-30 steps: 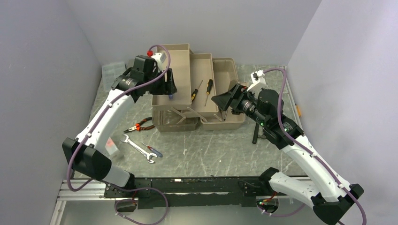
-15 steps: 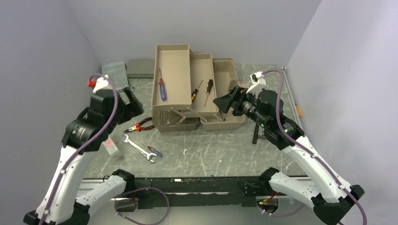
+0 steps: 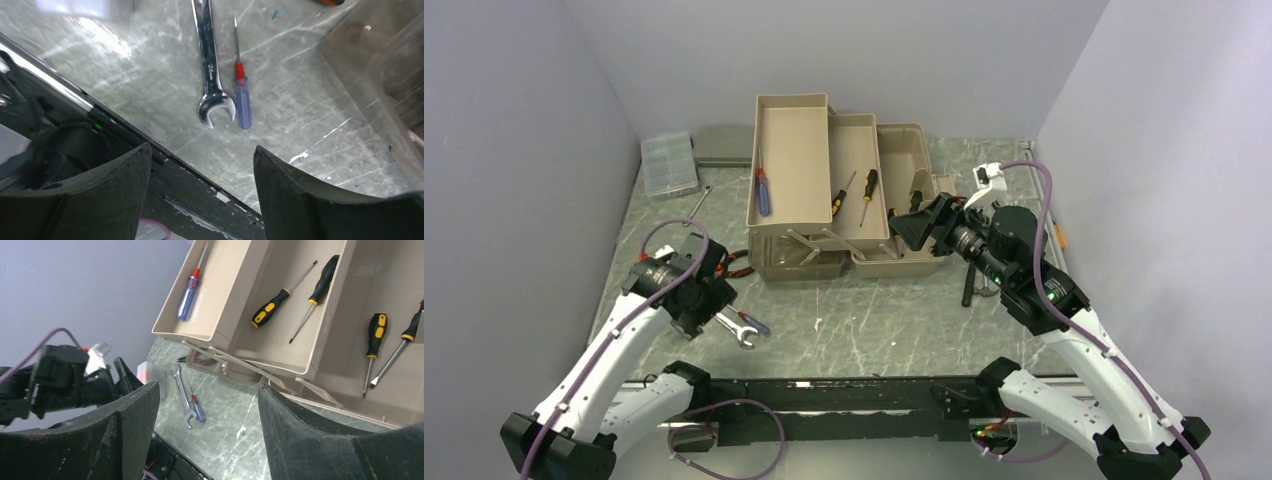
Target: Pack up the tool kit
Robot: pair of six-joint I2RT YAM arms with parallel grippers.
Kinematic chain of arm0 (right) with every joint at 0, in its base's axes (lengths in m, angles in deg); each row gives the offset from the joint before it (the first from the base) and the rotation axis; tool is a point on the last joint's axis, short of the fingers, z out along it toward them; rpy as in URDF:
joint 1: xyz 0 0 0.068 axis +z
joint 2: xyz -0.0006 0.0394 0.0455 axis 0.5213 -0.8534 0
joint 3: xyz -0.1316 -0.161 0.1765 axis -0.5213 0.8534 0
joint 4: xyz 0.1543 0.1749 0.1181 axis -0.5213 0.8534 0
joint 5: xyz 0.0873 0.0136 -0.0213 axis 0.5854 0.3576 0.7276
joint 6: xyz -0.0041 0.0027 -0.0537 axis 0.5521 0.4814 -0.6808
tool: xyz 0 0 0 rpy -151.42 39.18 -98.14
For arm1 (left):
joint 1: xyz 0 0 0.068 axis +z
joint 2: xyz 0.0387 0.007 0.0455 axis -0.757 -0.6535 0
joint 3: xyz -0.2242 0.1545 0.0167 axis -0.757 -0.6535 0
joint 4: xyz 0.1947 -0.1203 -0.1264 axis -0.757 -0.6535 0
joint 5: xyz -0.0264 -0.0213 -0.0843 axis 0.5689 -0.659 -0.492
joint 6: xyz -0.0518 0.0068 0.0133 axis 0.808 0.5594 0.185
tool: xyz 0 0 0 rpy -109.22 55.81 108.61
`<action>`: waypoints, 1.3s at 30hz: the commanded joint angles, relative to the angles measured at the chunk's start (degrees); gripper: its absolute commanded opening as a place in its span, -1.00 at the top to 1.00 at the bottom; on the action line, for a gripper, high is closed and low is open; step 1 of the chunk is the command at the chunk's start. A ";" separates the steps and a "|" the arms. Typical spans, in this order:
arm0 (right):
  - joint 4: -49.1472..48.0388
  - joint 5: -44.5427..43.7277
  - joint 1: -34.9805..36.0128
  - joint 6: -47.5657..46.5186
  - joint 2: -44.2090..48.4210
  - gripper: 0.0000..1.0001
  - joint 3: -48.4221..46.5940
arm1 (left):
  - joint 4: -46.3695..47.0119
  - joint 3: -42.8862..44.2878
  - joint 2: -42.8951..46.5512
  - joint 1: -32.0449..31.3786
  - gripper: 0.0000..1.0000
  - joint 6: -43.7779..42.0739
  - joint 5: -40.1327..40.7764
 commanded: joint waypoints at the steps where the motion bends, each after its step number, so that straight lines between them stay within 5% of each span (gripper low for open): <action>1: 1.40 -1.22 -0.21 -1.98 2.23 -0.46 -0.53 | 9.40 -7.92 3.09 -0.61 -0.51 8.90 -7.02; 9: 6.89 -8.91 -0.16 -2.96 2.85 -0.46 -1.39 | 16.39 -8.34 -9.05 -4.96 -0.42 15.46 -5.63; 14: 12.01 -20.05 -0.31 -1.68 4.51 -0.75 1.52 | 20.87 -9.88 -14.28 -5.65 -0.30 16.60 -6.96; 34: 14.79 -22.01 -0.42 -3.73 6.05 -0.73 0.64 | 28.86 -18.12 -18.38 -5.15 0.02 22.42 -1.26; 39: 14.07 -21.40 -0.39 -3.68 5.93 -0.73 0.75 | 28.36 -17.36 -21.47 -4.63 0.48 22.01 -0.07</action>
